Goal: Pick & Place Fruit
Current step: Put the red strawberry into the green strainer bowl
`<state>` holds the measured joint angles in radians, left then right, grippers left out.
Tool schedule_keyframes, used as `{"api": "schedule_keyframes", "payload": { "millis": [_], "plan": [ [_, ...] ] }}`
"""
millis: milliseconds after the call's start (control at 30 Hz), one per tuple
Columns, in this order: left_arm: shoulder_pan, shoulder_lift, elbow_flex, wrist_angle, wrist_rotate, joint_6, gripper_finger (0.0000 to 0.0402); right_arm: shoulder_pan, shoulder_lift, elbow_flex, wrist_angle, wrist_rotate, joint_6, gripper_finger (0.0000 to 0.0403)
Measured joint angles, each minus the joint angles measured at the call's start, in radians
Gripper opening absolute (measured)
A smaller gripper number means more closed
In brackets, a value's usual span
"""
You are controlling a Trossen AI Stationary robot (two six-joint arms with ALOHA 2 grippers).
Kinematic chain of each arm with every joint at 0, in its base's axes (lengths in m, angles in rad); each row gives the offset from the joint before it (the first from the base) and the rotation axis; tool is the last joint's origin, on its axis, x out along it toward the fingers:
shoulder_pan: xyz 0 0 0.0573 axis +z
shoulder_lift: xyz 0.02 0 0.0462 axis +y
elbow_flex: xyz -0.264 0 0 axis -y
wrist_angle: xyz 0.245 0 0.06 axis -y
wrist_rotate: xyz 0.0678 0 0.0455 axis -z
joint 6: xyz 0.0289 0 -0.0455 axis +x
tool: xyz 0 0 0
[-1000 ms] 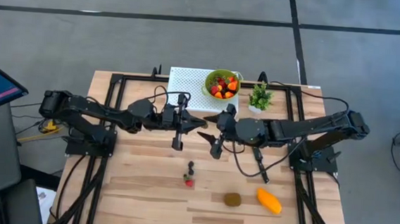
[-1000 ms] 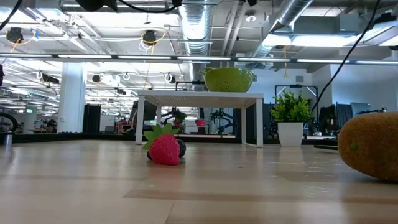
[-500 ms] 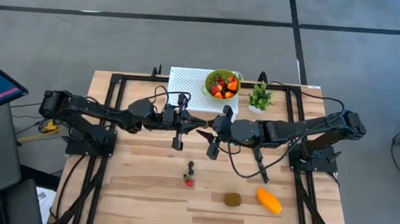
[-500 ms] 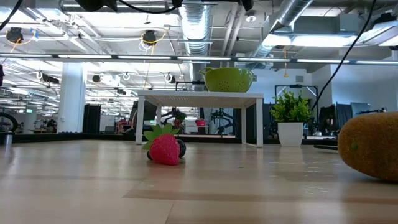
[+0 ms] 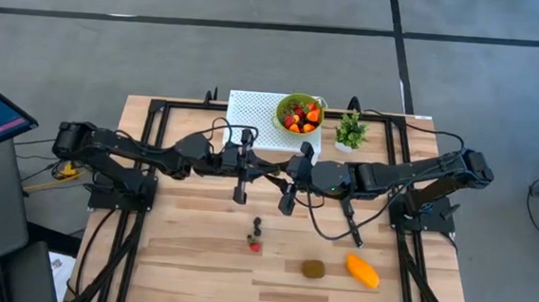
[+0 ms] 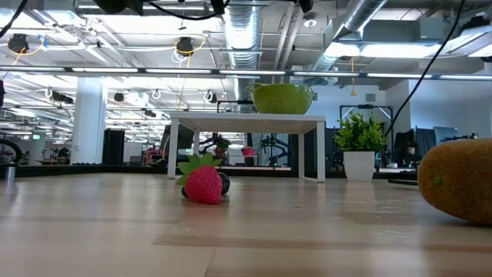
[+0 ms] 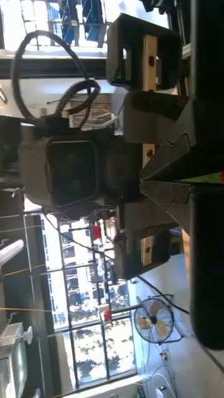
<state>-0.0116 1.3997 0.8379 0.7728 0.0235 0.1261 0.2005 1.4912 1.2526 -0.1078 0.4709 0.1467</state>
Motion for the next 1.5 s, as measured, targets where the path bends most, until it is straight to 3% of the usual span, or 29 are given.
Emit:
{"api": "schedule_keyframes", "payload": {
  "millis": [467,867,967,1133,1300,1500],
  "plan": [
    [0.0,-0.003,0.001,0.001,0.0,-0.003,0.0001,-0.006,0.0,0.0,0.0,0.0,0.0,0.0072],
    [0.0,-0.003,0.001,0.001,0.0,0.016,0.0011,-0.006,0.0,0.0,0.0,0.0,0.001,0.0081],
    [-0.009,-0.002,0.001,0.001,-0.001,0.081,0.0045,-0.006,0.0,0.0,0.0,0.0,0.001,0.0076],
    [-0.01,-0.002,0.001,0.001,-0.025,0.095,0.0141,-0.006,0.0,0.0,0.0,0.001,0.0,0.0077],
    [-0.01,-0.006,0.001,0.002,-0.127,0.095,0.023,-0.007,-0.001,0.0,-0.001,0.001,-0.021,0.0078],
    [-0.009,-0.028,0.0,-0.003,-0.155,0.095,0.0277,-0.007,-0.001,0.0,-0.007,0.001,-0.023,0.0078]
  ]
}}
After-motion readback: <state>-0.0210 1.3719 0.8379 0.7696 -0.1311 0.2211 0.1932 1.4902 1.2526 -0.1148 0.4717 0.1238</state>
